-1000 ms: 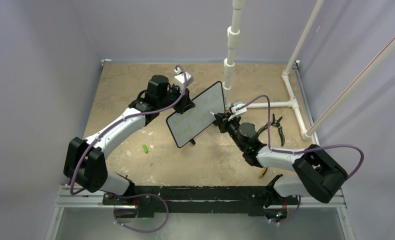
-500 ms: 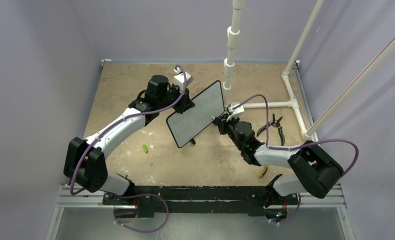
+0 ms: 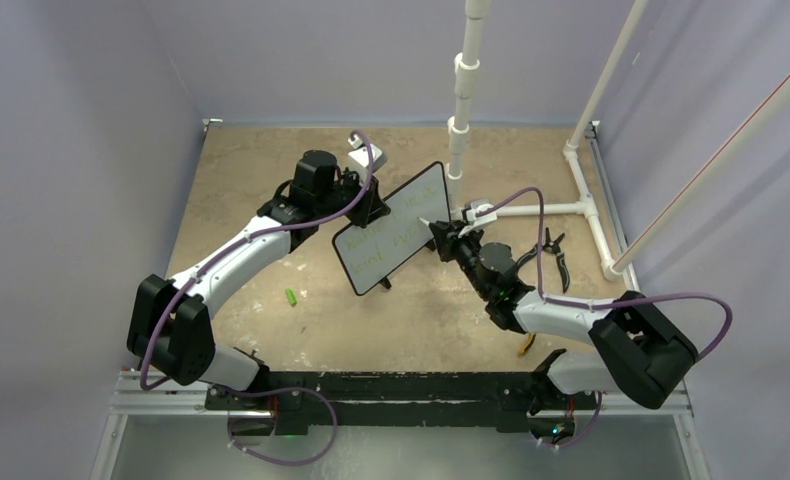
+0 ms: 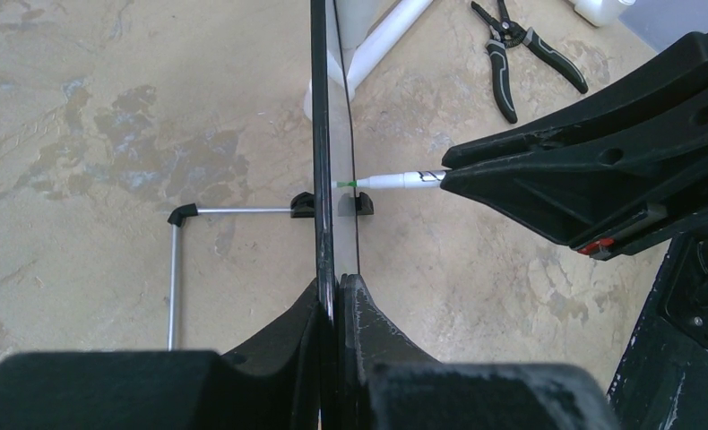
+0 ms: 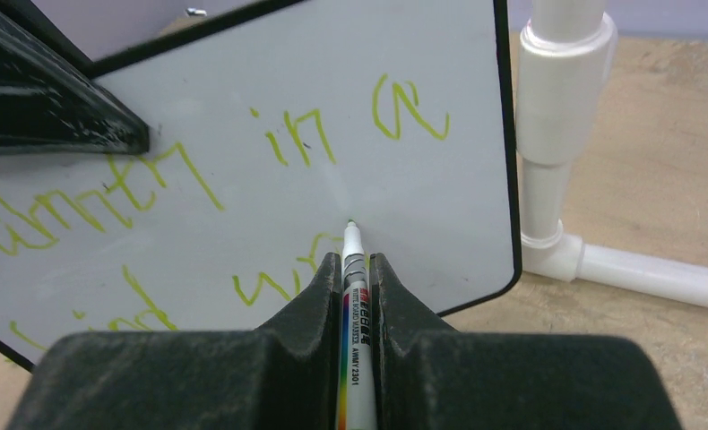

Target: Write a sentence on the whiteboard

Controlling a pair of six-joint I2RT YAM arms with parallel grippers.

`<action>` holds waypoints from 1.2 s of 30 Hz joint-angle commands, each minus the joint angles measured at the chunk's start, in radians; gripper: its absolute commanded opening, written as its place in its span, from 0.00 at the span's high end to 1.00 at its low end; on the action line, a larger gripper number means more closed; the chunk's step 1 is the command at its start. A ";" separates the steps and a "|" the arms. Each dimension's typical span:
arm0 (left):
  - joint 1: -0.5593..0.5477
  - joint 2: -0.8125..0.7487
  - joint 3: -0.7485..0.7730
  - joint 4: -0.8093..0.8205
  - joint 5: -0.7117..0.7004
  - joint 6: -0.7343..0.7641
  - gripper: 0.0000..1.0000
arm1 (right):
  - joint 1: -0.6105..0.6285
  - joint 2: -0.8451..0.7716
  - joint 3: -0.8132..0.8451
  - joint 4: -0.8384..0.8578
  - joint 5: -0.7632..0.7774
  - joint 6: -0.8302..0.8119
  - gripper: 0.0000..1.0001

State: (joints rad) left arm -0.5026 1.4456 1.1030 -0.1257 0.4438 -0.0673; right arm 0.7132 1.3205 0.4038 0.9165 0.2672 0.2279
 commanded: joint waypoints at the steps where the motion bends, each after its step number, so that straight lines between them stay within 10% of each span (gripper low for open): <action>1: -0.005 -0.010 -0.019 0.001 0.034 0.033 1.00 | 0.000 -0.016 0.006 0.067 -0.005 0.002 1.00; 36: -0.005 -0.024 -0.020 -0.004 0.029 0.039 1.00 | 0.001 0.053 0.031 0.026 -0.033 -0.006 1.00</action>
State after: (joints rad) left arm -0.5022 1.4452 1.1015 -0.1219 0.4351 -0.0677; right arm 0.7128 1.3666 0.4046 0.9070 0.2707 0.2310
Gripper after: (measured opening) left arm 0.069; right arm 0.112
